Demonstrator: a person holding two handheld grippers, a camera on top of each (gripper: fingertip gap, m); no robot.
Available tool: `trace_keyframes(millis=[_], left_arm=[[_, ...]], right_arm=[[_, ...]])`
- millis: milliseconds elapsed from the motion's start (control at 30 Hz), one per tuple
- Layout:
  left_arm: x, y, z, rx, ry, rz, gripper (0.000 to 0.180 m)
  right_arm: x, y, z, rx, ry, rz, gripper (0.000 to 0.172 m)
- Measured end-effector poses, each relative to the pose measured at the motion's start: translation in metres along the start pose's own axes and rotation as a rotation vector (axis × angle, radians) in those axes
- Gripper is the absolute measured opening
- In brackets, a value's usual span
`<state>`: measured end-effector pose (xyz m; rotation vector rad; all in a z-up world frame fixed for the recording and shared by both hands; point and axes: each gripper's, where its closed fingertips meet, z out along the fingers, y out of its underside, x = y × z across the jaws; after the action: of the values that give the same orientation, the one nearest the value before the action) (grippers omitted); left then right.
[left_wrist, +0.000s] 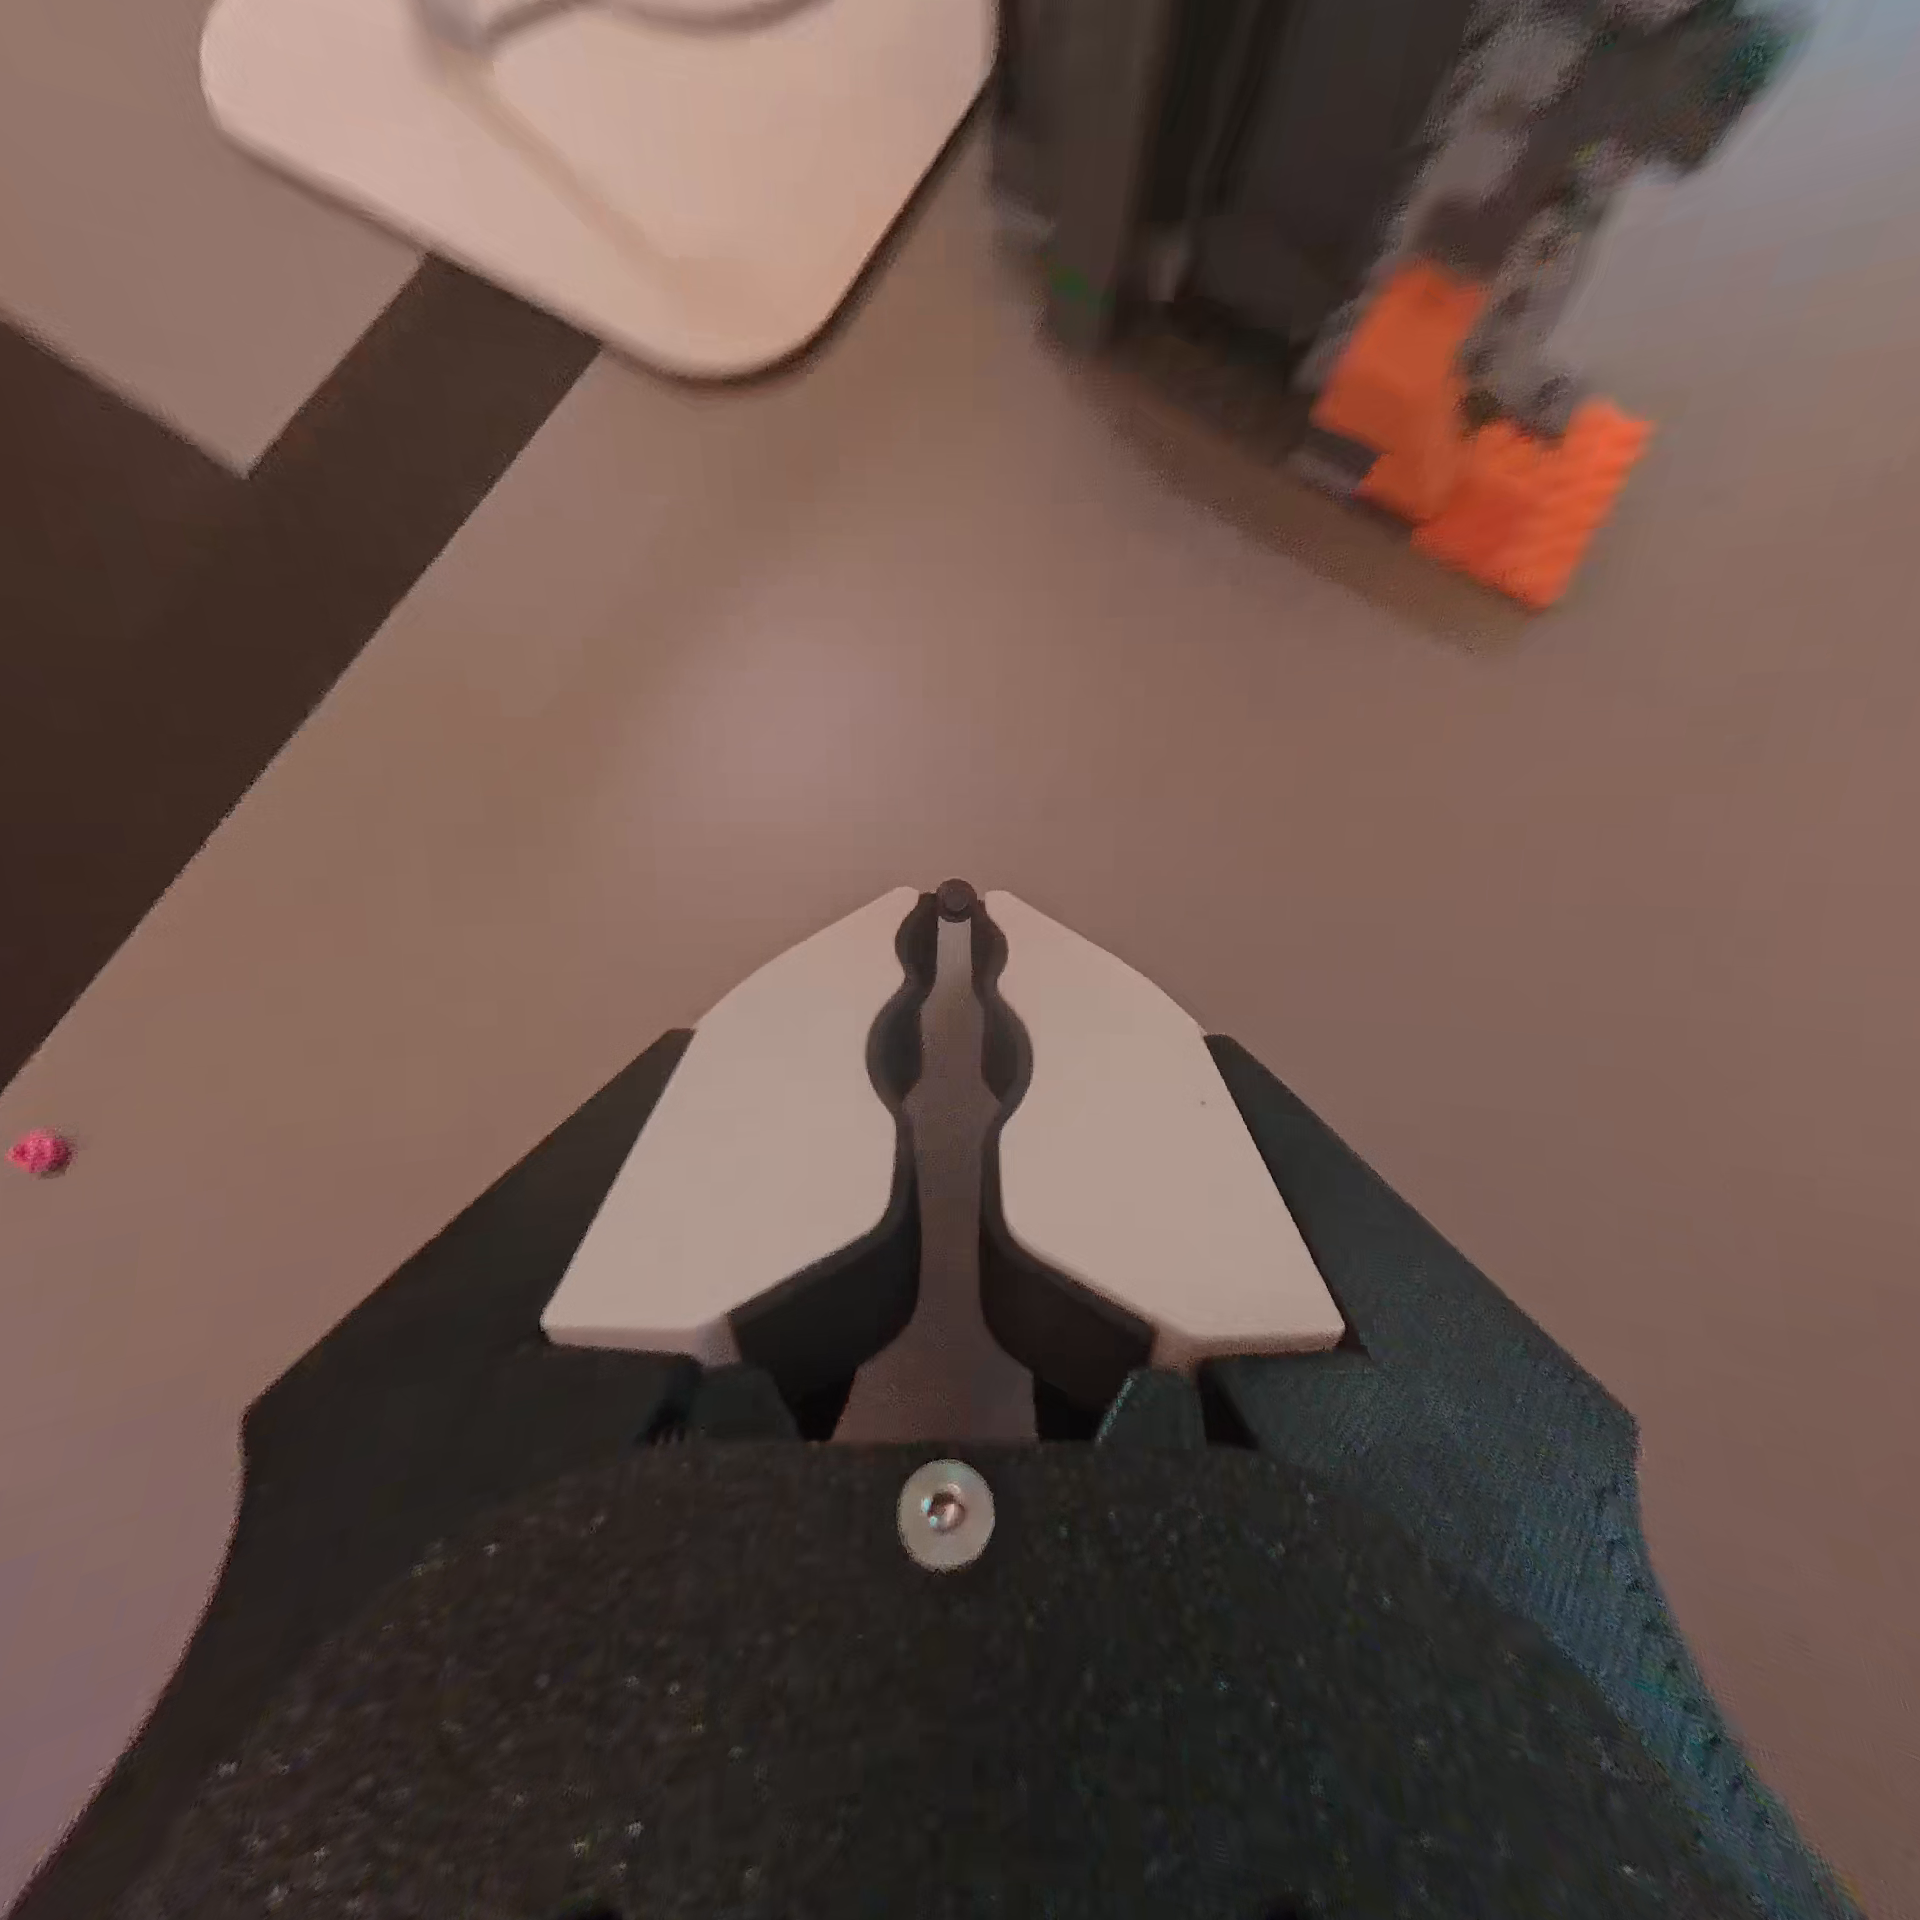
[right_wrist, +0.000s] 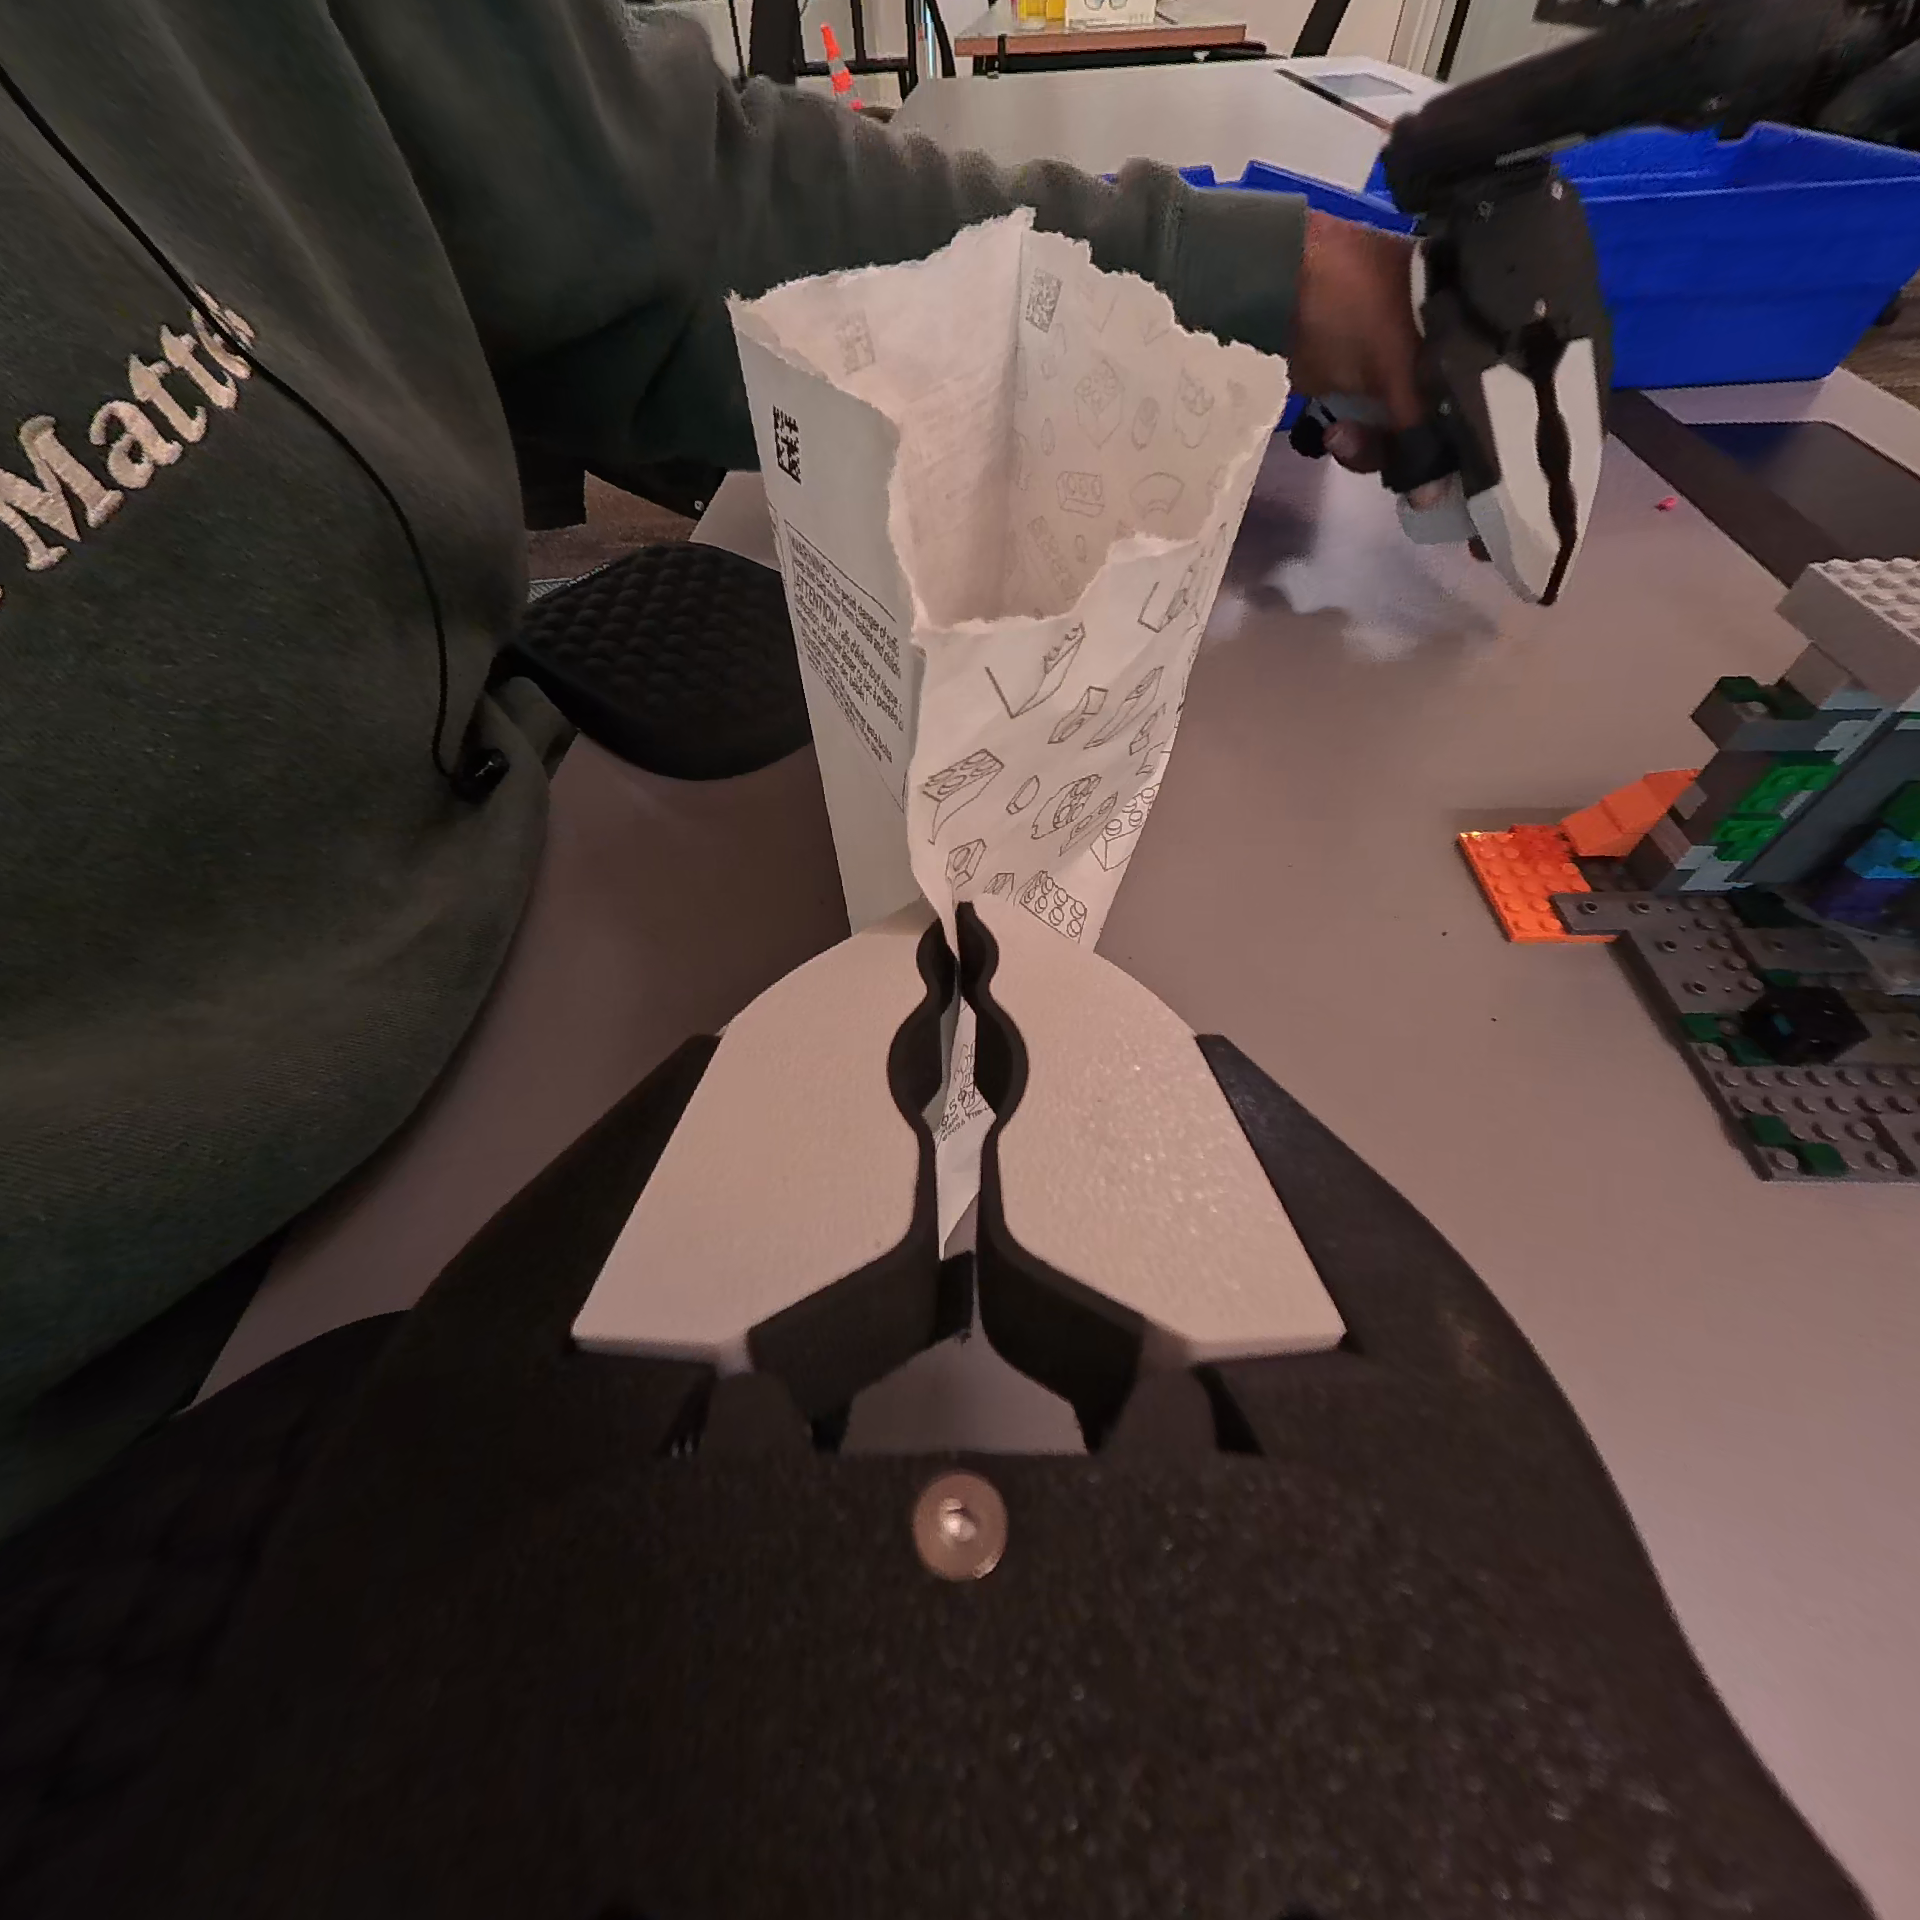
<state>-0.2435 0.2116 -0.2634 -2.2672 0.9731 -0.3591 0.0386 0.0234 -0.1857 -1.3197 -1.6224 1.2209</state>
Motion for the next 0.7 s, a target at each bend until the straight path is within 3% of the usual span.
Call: trace_keyframes(millis=[33, 367, 500, 700], left_arm=[[0.011, -0.009, -0.005, 0.026, 0.011, 0.027, 0.006], [0.195, -0.121, -0.096, 0.322, 0.317, 0.443, 0.007], [0.257, -0.132, -0.118, 0.346, 0.426, 0.609, 0.007], [0.281, -0.120, -0.109, 0.264, 0.464, 0.671, 0.015]], right_arm=[[0.000, 0.000, 0.000, 0.000, -0.001, 0.001, 0.000], [-0.001, -0.001, 0.002, -0.007, -0.001, -0.007, 0.000], [-0.002, -0.001, 0.003, -0.011, 0.003, -0.012, 0.000], [-0.002, -0.001, 0.002, -0.015, 0.009, -0.019, 0.000]])
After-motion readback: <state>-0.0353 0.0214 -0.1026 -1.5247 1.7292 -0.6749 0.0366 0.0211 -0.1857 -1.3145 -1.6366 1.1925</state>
